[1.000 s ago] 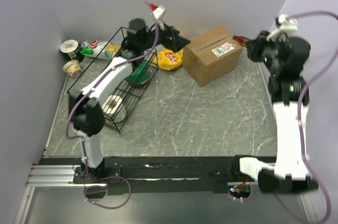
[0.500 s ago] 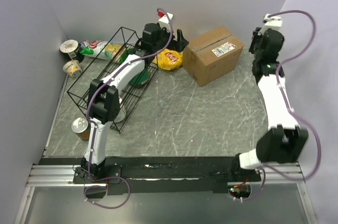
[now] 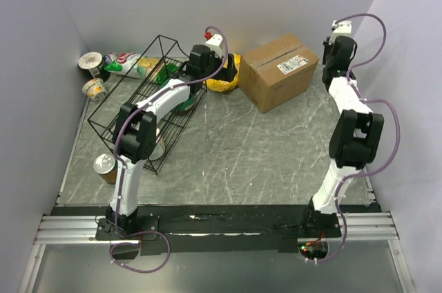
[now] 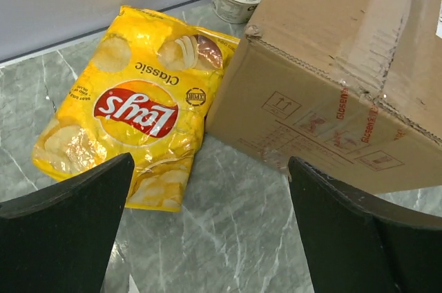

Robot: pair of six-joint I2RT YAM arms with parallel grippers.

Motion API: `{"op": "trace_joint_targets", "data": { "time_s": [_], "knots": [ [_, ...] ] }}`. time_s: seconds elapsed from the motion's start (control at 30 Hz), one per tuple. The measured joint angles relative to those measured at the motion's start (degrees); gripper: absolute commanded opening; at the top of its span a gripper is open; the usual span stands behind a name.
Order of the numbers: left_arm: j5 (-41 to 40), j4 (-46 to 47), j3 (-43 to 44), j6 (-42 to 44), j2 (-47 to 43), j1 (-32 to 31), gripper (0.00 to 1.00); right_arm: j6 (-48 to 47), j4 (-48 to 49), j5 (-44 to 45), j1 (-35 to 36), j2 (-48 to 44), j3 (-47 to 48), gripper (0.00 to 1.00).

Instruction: Unpack the express box

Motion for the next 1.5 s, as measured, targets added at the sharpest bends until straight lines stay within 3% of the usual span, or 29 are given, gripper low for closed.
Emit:
{"op": "trace_joint_targets", "data": {
  "time_s": [0.23, 0.87, 1.1, 1.27, 1.5],
  "knots": [
    [-1.5, 1.1, 4.3, -0.3, 3.7, 0.0, 0.98, -2.9, 2.0, -5.3, -3.0, 11.0, 13.4, 0.0],
    [-9.9, 6.5, 14.7, -1.3, 19.3, 0.9, 0.96, -5.8, -7.0, -27.2, -3.3, 18.3, 18.3, 0.0],
    [-7.5, 12.2, 10.4, 1.1, 18.4, 1.7, 0.96, -8.4, -8.5, -30.6, -2.7, 11.1, 8.5, 0.0],
    [-3.3, 16.3, 1.7, 1.6, 13.9, 2.6, 0.97, -9.2, -11.1, -30.8, -2.0, 0.3, -3.7, 0.0],
    [1.4, 14.5, -11.7, 0.9, 4.1, 3.8, 0.97, -9.1, -18.0, -30.6, 2.4, -18.8, -21.9, 0.0]
  ]
}}
